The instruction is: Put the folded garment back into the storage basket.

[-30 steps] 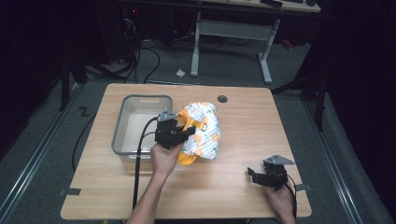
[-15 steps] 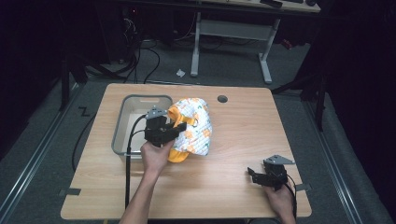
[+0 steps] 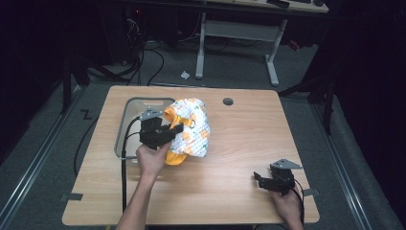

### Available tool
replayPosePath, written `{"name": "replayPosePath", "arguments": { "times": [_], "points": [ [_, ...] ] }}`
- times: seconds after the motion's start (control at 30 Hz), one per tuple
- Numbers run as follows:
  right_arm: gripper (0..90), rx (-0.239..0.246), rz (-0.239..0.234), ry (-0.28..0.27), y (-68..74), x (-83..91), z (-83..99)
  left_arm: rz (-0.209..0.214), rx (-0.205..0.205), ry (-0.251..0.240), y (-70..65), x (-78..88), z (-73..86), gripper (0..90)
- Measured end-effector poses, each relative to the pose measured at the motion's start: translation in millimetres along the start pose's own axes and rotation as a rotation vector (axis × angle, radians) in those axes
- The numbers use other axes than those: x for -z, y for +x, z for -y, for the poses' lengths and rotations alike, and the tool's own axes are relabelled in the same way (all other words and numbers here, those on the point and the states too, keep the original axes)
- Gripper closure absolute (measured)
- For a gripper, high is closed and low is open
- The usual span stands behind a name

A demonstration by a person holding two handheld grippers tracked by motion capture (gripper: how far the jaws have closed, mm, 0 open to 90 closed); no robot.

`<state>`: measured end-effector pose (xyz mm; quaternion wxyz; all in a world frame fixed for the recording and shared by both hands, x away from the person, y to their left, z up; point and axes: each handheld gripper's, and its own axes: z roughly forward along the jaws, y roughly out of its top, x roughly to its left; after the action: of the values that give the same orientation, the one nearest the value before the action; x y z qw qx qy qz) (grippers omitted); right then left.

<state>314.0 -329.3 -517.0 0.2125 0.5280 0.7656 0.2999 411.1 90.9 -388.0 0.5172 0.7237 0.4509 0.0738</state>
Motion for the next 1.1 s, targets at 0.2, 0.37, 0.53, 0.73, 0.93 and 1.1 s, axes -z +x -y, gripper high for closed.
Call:
{"name": "replayPosePath", "arguments": {
  "times": [0.2, 0.37, 0.53, 0.73, 0.93, 1.1],
  "points": [
    [22.6, 0.000, 0.000, 0.000, 0.0, 0.0, 0.0, -0.011, 0.007, -0.007, 6.5, 7.7, 0.0, 75.5],
    [22.6, 0.000, 0.000, 0.000, 0.0, 0.0, 0.0, -0.014, 0.021, -0.014, 11.3, 12.6, 0.3, 75.5],
    [22.6, 0.000, 0.000, 0.000, 0.0, 0.0, 0.0, -0.026, 0.024, -0.021, 15.9, 18.6, -0.1, 75.4],
    [22.6, 0.000, 0.000, 0.000, 0.0, 0.0, 0.0, -0.034, 0.035, -0.025, 22.4, 22.9, -0.2, 75.4],
    [22.6, 0.000, 0.000, 0.000, 0.0, 0.0, 0.0, -0.065, 0.040, -0.028, 29.2, 26.5, -0.6, 75.2],
    [22.6, 0.000, 0.000, 0.000, 0.0, 0.0, 0.0, -0.082, 0.047, -0.021, 35.4, 29.2, -1.1, 75.1]
  ]
}}
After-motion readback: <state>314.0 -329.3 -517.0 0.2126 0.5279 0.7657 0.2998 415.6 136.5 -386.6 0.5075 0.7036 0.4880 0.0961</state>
